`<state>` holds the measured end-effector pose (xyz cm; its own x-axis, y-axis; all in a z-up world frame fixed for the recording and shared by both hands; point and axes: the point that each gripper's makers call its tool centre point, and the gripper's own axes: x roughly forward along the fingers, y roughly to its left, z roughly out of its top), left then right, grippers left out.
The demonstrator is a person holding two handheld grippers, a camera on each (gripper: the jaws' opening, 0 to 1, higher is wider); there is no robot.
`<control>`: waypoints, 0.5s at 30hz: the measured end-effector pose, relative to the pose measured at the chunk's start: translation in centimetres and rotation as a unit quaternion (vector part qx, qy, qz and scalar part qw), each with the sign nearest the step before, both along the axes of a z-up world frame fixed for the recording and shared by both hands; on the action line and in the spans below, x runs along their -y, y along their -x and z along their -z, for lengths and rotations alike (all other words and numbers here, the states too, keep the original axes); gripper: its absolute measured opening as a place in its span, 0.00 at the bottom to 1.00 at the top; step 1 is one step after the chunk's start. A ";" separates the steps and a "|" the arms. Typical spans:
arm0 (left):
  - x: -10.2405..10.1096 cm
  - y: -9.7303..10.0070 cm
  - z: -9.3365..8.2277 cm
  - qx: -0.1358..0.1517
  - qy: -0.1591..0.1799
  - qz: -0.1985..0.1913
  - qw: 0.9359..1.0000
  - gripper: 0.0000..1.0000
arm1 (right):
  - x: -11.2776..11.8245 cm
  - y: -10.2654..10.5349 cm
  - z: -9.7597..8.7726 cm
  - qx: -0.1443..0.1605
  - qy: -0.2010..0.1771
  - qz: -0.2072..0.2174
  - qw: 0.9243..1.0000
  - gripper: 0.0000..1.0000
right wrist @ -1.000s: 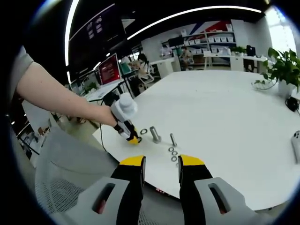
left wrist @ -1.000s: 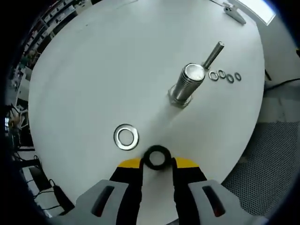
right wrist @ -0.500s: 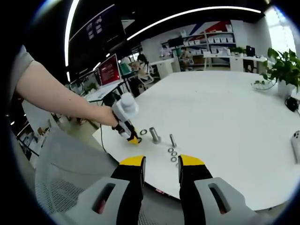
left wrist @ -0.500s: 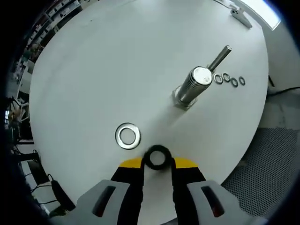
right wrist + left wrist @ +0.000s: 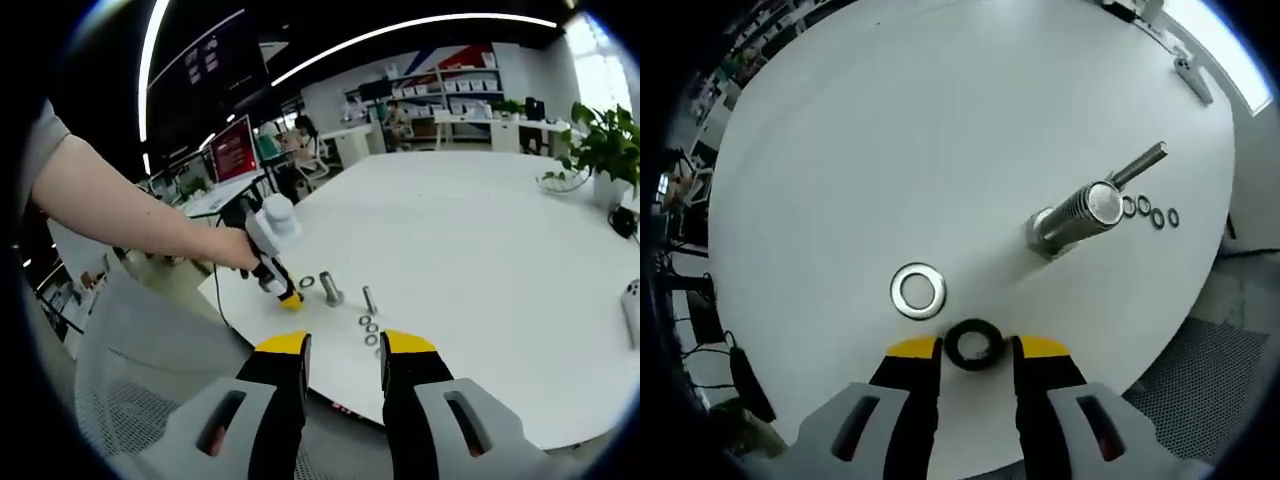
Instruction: Place the washer onto the threaded stud by aligning its center hole with the stud, sliding it down to the base, and recovering from edge contact or off-axis alignment until the washer reaches the visible bottom stop.
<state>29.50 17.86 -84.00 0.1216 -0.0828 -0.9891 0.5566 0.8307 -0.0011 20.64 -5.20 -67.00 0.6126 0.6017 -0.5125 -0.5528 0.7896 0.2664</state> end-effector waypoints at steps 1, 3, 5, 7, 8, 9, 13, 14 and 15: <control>0.0 0.0 0.0 0.005 0.002 0.003 1.000 0.26 | 0.0 0.0 0.0 0.000 0.000 0.000 1.000 0.30; 0.2 0.0 0.0 0.007 0.002 0.022 1.000 0.24 | 0.0 0.0 0.0 0.000 0.000 0.001 1.000 0.30; 0.3 0.0 0.0 0.004 0.001 0.048 0.999 0.21 | 0.0 0.0 0.0 0.000 0.000 0.002 1.000 0.30; 0.2 0.0 0.0 0.003 -0.001 0.029 1.000 0.20 | 0.0 0.0 0.0 0.000 0.000 0.001 1.000 0.30; 0.2 0.0 0.0 0.002 -0.003 0.027 1.000 0.20 | 0.0 0.0 0.0 0.000 0.001 0.000 1.000 0.30; 0.2 0.0 0.0 0.002 -0.005 0.028 1.000 0.20 | 0.0 0.0 0.0 0.000 0.001 0.001 1.000 0.30; 0.6 0.2 0.2 0.000 0.000 0.030 1.000 0.00 | 0.0 0.0 0.0 0.000 0.000 0.002 1.000 0.30; 0.7 2.7 0.2 -0.056 0.000 0.057 0.997 0.00 | 0.0 0.0 0.0 0.000 0.000 0.001 1.000 0.30; 0.7 0.7 0.6 0.009 -0.007 0.046 0.999 0.00 | 0.0 0.0 0.0 0.000 0.000 0.001 1.000 0.30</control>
